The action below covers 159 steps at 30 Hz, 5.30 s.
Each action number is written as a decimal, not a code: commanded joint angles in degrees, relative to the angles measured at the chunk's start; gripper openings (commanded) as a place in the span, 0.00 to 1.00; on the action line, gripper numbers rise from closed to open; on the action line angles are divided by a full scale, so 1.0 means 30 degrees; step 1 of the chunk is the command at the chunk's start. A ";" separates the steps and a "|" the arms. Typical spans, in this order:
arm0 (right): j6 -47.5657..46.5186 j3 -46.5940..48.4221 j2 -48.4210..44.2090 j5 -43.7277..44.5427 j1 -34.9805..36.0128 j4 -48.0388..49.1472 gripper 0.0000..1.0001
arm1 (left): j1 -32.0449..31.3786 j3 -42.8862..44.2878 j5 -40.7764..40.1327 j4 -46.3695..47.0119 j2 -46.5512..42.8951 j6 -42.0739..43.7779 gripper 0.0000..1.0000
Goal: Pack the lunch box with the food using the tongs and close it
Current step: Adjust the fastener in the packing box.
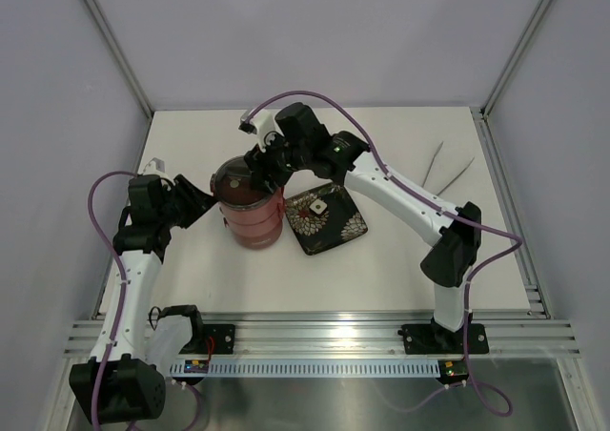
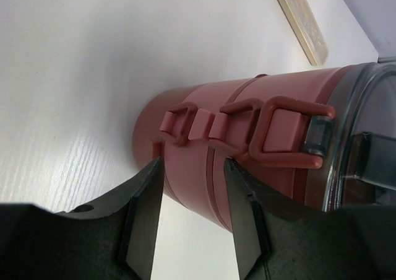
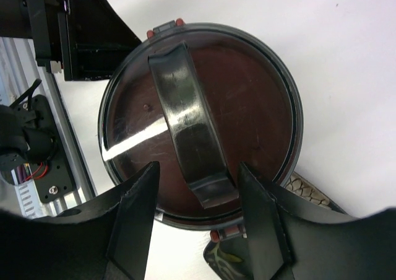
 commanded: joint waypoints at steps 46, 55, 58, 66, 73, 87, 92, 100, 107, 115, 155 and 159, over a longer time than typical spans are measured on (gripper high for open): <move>0.0242 -0.2636 -0.1209 0.0720 0.0180 0.0713 0.59 | 0.0870 -0.0694 0.4317 0.3669 0.0151 0.0212 0.39; 0.0213 -0.2782 -0.1384 0.0778 0.0180 0.0683 0.59 | 0.0870 -0.0079 0.2589 0.4464 0.1264 -0.0641 0.41; 0.0184 -0.2783 -0.1443 0.0808 0.0180 0.0654 0.59 | 0.0870 -0.0049 0.2237 0.4434 0.1499 -0.0641 0.41; 0.0242 -0.2841 -0.1414 0.0603 0.0180 0.0596 0.59 | 0.0899 -0.0138 0.0450 0.4668 0.1645 -0.1431 0.44; 0.0243 -0.2812 -0.1326 0.0689 0.0210 0.0450 0.60 | 0.0870 0.0155 0.0507 0.4875 0.2084 -0.1638 0.51; 0.0214 -0.2870 -0.1267 0.0516 0.0239 0.0420 0.60 | 0.0870 -0.0607 0.4194 0.3845 0.0005 0.0121 0.51; -0.0050 -0.3074 -0.1325 0.0133 0.0239 -0.0107 0.60 | 0.0899 -0.0373 0.6919 0.3849 0.1086 0.0764 0.53; -0.1017 -0.3516 -0.1854 0.2153 0.0181 -0.0576 0.63 | 0.0840 -0.0752 0.8329 0.3233 0.0680 0.1146 0.53; -0.0959 -0.3573 -0.1853 0.2127 0.0181 -0.0606 0.63 | 0.0811 -0.1045 0.8183 0.3316 0.0122 0.1147 0.52; -0.0900 -0.3866 -0.2029 0.1892 0.0239 -0.0577 0.63 | 0.0811 -0.1134 0.7454 0.4346 0.0356 0.0648 0.52; -0.0959 -0.3955 -0.2205 0.1540 0.0239 -0.0635 0.63 | 0.0811 -0.1075 0.3496 0.6630 0.2436 -0.0611 0.50; -0.0988 -0.3926 -0.2147 0.1598 0.0239 -0.0693 0.62 | 0.0840 -0.1046 0.3525 0.6806 0.2554 -0.0670 0.50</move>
